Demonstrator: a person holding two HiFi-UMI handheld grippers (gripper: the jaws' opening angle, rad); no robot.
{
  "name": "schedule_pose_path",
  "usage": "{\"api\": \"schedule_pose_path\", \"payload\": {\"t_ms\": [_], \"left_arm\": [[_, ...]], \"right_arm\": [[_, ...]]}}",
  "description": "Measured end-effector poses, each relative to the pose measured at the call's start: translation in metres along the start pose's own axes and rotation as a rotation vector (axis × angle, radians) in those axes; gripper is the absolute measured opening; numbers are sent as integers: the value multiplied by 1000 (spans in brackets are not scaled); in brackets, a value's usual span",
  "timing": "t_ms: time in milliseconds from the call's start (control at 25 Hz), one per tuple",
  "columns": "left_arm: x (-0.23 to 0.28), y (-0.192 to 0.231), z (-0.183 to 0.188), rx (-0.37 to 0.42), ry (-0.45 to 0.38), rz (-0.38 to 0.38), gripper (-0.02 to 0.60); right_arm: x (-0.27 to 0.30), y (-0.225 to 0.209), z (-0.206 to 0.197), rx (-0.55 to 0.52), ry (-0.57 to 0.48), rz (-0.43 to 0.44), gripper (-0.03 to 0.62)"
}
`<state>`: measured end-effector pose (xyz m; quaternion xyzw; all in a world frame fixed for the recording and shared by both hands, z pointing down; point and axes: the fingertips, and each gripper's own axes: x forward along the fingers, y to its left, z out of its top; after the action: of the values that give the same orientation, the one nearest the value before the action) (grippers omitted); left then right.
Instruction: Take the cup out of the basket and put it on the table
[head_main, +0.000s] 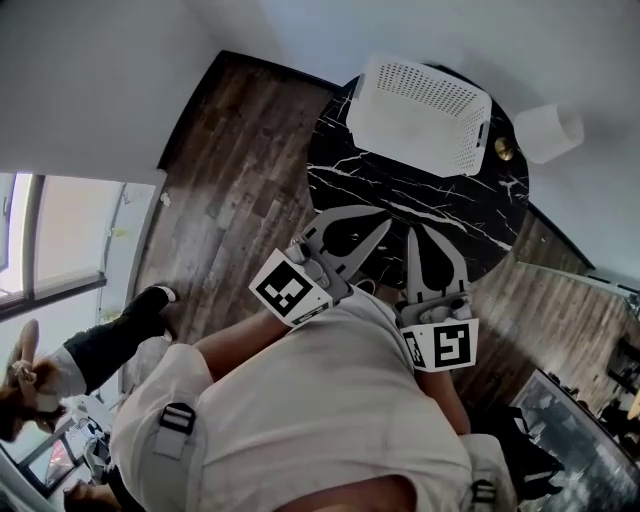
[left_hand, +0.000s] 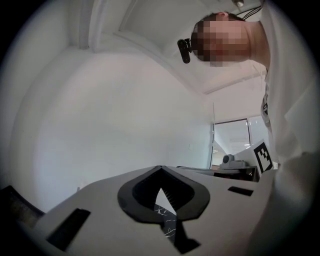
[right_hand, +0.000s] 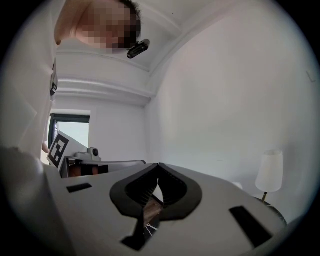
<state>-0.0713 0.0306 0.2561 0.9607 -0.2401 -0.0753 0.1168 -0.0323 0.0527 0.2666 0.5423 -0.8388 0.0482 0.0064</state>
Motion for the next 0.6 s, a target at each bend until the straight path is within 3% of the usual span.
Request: {"api": "schedule_pose_path", "payload": {"t_ms": [280, 600], "left_arm": [[17, 60, -6, -39, 35, -35, 6], [46, 62, -15, -58, 65, -93, 6]], "right_arm": [[47, -15, -18, 30, 57, -68, 8], [43, -49, -21, 37, 61, -159, 8]]}}
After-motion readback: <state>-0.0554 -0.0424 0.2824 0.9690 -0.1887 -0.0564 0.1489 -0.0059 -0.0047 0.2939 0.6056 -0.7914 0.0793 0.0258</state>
